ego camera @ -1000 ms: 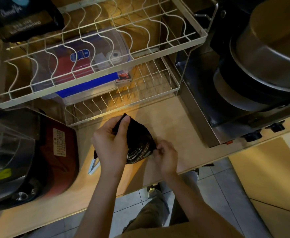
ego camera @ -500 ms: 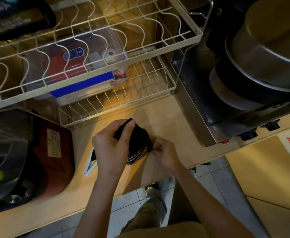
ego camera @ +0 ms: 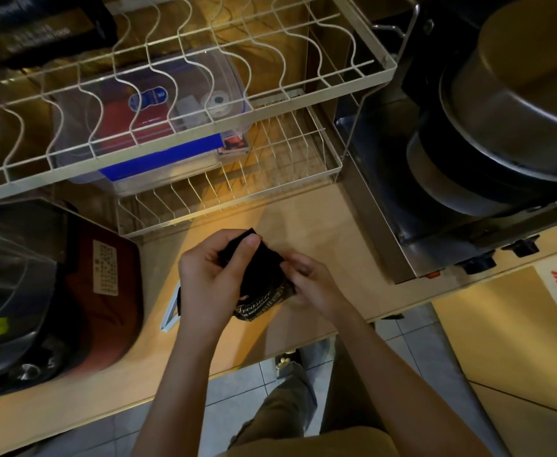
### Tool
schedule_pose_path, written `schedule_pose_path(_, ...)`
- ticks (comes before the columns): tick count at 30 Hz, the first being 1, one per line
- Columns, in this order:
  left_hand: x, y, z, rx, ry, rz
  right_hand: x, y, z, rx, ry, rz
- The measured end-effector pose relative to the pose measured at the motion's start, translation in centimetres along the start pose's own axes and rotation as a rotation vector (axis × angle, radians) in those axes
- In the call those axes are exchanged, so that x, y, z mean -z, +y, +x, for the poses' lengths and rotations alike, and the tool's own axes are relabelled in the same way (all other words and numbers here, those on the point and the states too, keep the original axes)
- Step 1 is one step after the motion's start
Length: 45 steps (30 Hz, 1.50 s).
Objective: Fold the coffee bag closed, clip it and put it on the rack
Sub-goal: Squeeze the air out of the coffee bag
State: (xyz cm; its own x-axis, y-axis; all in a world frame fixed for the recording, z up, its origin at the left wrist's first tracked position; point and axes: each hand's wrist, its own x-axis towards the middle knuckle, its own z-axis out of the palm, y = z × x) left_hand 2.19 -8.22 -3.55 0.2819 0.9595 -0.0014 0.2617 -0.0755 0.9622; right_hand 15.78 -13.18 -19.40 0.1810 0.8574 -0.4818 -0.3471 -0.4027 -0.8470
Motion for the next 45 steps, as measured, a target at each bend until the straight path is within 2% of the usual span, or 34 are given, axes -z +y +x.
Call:
schedule_pose_path(5, 0.3, -0.2, 0.5, 0.049, 0.009, -0.044, -0.1, -0.1, 0.0, -0.057, 0.087, 0.169)
schedule_pose_path(8, 0.6, 0.2, 0.6, 0.037, -0.025, -0.009, -0.2, -1.8, 0.2, 0.012, 0.056, 0.090)
schedule_pose_path(11, 0.8, 0.5, 0.7, 0.010, -0.063, 0.001, -0.6, -3.5, -0.3, 0.179, -0.013, -0.174)
schedule_pose_path(15, 0.5, 0.7, 0.2, 0.018, -0.075, 0.018, -1.0, -4.6, -0.8, 0.502, 0.020, -0.802)
schedule_pose_path(17, 0.5, 0.6, -0.1, 0.001, -0.058, 0.039, -1.2, -4.5, -0.9, 0.566, 0.063, -0.968)
schedule_pose_path(21, 0.6, 0.4, -0.9, -0.052, 0.041, 0.036, -1.4, -4.0, -1.2, 0.587, 0.179, -0.932)
schedule_pose_path(27, 0.5, 0.4, -0.6, -0.095, -0.049, 0.147, -1.1, -5.6, -1.3, 0.419, 0.083, -0.960)
schedule_pose_path(28, 0.5, 0.6, -0.3, -0.099, -0.077, 0.156, -1.0, -6.2, -1.4, 0.379, 0.053, -0.902)
schedule_pose_path(31, 0.7, 0.8, 0.1, -0.140, -0.118, 0.196, -1.3, -7.8, -2.4, 0.256, -0.126, -0.471)
schedule_pose_path(33, 0.8, 0.8, 0.1, -0.158, -0.137, 0.213, -1.2, -8.2, -2.7, 0.188, -0.216, -0.356)
schedule_pose_path(40, 2.9, 0.0, -0.3, -0.174, -0.107, 0.222, -0.5, -8.5, -2.9, 0.079, -0.467, -0.540)
schedule_pose_path(43, 4.6, -2.1, -1.4, -0.101, -0.028, 0.177, -1.0, -8.1, -2.6, 0.103, -0.433, -0.572)
schedule_pose_path(45, 5.3, -4.3, -2.6, 0.013, 0.030, 0.082, -1.5, -8.0, -2.3, 0.125, -0.395, -0.602)
